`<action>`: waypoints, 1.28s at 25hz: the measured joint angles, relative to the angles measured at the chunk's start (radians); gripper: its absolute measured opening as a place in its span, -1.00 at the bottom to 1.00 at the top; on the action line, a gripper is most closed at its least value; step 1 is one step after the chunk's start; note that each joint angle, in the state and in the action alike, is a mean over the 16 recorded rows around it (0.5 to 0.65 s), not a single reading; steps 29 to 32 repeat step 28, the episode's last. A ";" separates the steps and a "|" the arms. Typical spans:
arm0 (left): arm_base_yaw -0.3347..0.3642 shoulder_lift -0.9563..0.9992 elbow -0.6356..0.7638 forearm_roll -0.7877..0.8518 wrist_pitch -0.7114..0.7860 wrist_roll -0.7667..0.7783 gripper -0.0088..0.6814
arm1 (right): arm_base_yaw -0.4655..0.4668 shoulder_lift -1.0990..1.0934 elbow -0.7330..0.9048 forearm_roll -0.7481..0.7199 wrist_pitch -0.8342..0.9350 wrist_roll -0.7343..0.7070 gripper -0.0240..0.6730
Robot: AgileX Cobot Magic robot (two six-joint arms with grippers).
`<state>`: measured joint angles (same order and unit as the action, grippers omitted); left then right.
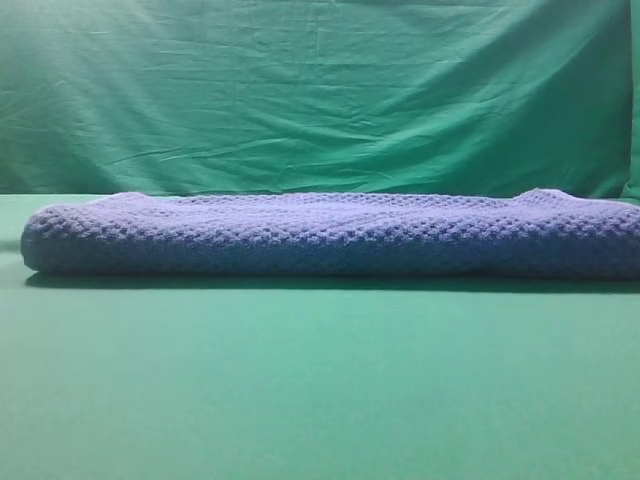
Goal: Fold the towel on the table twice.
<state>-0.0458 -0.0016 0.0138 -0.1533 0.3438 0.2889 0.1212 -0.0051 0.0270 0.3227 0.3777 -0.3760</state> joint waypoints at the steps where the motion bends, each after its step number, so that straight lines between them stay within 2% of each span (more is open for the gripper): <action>1: 0.009 -0.002 0.000 0.000 0.000 0.000 -0.97 | -0.007 -0.003 0.000 0.000 0.001 0.000 -0.93; 8: 0.039 -0.009 0.000 0.000 0.000 0.000 -0.97 | -0.024 -0.006 0.000 0.000 0.006 0.000 -0.93; 32: 0.040 -0.009 0.000 0.000 0.000 0.000 -0.97 | -0.024 -0.006 0.000 0.000 0.008 0.000 -0.93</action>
